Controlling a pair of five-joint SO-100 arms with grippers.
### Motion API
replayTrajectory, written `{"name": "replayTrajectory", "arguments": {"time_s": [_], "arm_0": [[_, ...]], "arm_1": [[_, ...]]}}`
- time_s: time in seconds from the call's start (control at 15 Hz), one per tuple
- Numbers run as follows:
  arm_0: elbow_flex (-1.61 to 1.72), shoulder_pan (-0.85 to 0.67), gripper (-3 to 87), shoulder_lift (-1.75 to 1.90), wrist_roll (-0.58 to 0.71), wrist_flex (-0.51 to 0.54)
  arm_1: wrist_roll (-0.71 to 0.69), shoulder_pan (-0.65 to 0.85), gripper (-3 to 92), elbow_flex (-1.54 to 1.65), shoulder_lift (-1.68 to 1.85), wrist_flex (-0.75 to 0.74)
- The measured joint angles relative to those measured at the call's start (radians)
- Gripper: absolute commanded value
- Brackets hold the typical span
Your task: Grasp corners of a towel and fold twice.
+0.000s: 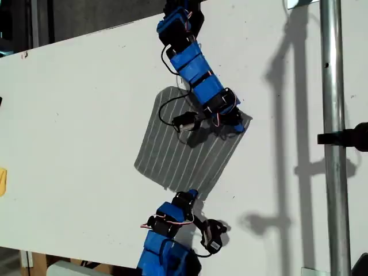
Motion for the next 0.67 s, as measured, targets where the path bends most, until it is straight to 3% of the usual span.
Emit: {"name": "replayTrajectory", "arguments": {"time_s": [0.13,0.67], "arm_0": [[0.000,0.000,-2.7,-0.018,-0.002,-0.035],[-0.043,0.032,-2.8,-0.112,-0.035,-0.164]], "arm_1": [[0.002,0.000,-0.2,0.000,0.002,-0.055],[-0.005,0.006,-0.2,0.000,0.015,-0.143]]}}
